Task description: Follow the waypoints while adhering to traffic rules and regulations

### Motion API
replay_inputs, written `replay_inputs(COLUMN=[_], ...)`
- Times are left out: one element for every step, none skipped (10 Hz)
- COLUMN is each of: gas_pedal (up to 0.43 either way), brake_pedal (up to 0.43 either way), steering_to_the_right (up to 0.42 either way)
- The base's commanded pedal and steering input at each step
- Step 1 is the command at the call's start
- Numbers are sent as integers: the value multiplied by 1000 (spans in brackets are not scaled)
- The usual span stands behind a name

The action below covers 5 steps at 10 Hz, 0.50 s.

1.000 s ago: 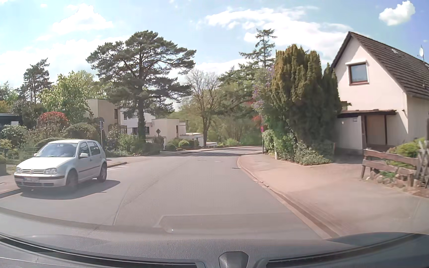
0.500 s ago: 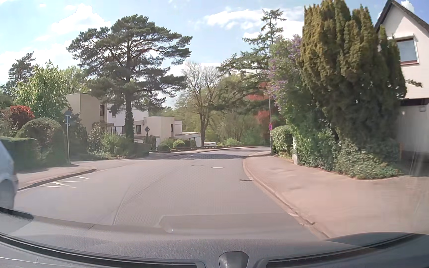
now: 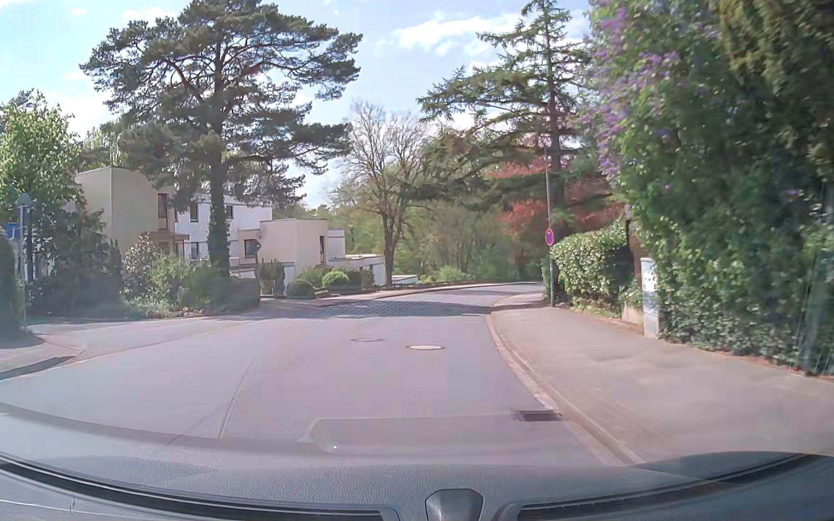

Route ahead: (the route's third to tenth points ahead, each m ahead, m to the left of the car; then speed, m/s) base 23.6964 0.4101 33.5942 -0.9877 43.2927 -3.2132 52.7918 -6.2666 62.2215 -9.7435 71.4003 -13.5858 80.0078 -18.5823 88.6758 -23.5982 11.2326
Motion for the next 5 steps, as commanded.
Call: replay_inputs(gas_pedal=[8,8,8,8,8], brake_pedal=[0,0,0,0,0], steering_to_the_right=[5,8,11,14,19])
